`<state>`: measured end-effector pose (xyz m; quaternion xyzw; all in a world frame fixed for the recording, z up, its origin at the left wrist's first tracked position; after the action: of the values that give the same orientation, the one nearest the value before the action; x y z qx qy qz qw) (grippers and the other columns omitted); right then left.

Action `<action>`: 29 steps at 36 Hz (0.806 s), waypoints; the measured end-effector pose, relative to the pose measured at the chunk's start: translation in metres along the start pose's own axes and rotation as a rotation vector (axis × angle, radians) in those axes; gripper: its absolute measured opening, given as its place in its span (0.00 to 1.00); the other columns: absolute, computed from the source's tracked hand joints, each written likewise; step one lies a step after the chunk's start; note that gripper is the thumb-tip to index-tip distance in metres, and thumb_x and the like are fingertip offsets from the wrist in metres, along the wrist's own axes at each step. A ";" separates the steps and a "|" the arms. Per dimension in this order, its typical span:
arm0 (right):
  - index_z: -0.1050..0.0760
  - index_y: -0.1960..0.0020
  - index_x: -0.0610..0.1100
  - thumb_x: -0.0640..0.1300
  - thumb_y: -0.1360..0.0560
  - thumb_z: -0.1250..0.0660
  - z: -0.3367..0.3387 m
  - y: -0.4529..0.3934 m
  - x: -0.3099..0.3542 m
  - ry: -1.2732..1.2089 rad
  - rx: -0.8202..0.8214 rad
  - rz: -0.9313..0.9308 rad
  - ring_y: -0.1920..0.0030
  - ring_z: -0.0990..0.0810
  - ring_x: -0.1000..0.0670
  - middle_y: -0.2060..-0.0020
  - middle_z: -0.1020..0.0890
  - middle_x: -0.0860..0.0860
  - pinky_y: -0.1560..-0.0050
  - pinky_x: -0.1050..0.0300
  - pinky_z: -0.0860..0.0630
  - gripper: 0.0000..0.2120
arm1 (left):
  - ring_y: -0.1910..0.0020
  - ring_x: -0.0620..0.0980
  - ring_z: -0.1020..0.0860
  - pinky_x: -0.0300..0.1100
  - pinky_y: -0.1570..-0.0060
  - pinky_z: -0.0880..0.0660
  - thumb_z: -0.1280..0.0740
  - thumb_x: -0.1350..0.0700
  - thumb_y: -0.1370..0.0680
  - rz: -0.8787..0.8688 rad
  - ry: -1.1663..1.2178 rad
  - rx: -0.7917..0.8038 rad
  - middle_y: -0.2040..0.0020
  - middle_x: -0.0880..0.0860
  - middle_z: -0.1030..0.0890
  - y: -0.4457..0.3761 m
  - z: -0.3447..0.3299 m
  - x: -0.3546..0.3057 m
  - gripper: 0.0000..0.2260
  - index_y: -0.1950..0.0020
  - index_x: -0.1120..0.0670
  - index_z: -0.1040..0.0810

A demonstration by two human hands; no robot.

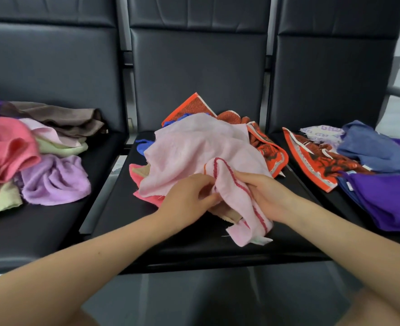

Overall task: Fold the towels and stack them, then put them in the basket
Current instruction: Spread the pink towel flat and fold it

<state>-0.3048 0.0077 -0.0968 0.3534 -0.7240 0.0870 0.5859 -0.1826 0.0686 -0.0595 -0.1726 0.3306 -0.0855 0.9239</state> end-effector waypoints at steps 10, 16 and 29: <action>0.24 0.38 0.36 0.44 0.23 0.33 0.043 0.016 0.015 0.163 -0.319 0.050 0.45 0.18 0.43 0.46 0.17 0.39 0.42 0.49 0.23 0.17 | 0.64 0.42 0.28 0.35 0.63 0.29 0.42 0.53 0.18 0.266 0.370 -0.014 0.64 0.46 0.25 -0.003 0.024 0.016 0.13 0.57 0.56 0.24; 0.33 0.30 0.47 0.62 0.22 0.42 0.047 0.030 0.036 0.850 -0.428 0.129 0.41 0.26 0.51 0.39 0.25 0.51 0.41 0.53 0.30 0.26 | 0.60 0.36 0.32 0.26 0.59 0.31 0.46 0.52 0.17 0.502 0.534 -0.191 0.59 0.48 0.26 0.001 0.047 0.039 0.14 0.56 0.54 0.24; 0.34 0.29 0.50 0.54 0.22 0.39 -0.039 0.039 0.026 1.697 -0.339 0.576 0.40 0.27 0.49 0.39 0.26 0.52 0.46 0.53 0.28 0.22 | 0.56 0.53 0.23 0.52 0.47 0.24 0.40 0.45 0.20 0.422 0.581 -0.238 0.61 0.51 0.23 0.001 0.066 0.030 0.15 0.64 0.48 0.27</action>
<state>-0.3001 0.0465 -0.0501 -0.1143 -0.1132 0.3531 0.9216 -0.1171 0.0788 -0.0292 -0.1756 0.6148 0.1003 0.7623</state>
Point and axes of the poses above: each hand's wrist, its own y-axis away from the middle knuckle, its own z-axis out of the back of the hand, x = y × z, the point moved 8 cm from there along -y, towards the middle knuckle
